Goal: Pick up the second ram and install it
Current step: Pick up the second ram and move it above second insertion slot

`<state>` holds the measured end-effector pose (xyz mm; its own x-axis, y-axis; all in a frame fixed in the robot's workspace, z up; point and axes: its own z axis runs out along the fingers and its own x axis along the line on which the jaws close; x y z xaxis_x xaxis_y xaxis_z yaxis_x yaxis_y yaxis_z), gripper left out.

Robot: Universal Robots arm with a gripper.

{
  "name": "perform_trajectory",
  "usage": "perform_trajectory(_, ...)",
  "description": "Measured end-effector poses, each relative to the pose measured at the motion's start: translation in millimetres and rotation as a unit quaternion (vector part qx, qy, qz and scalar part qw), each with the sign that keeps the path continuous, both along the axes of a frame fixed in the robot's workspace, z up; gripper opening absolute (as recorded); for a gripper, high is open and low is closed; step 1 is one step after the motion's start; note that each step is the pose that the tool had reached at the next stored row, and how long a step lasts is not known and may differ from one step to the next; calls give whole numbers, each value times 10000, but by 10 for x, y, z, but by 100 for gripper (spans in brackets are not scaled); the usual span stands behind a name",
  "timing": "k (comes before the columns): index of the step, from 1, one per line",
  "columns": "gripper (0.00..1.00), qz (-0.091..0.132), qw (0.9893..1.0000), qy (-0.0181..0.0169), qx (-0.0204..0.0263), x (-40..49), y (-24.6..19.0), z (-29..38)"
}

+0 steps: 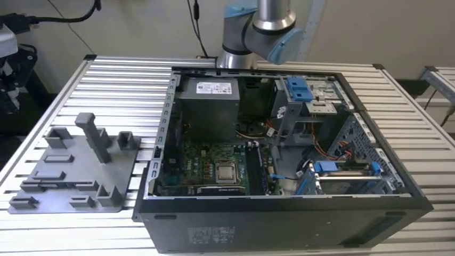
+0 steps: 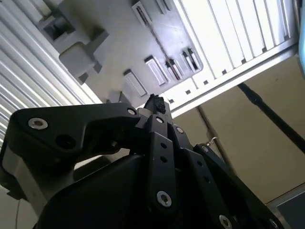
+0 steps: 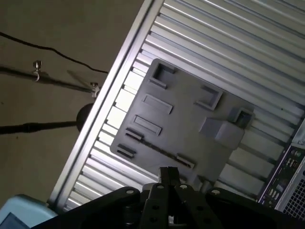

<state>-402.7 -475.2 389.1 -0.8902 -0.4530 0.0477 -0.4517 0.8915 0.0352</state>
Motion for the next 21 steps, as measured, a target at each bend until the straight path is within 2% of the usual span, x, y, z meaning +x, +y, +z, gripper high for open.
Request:
perform_trajectory(5,11,283,9996,0,-16,-1,0,0)
perform_trajectory(12,11,622,9981,1,-47,-3,6,1)
perform_trajectory(17,11,866,9962,1,-65,-3,7,1)
perform_trajectory(21,11,1087,9940,-1,-72,-3,8,0)
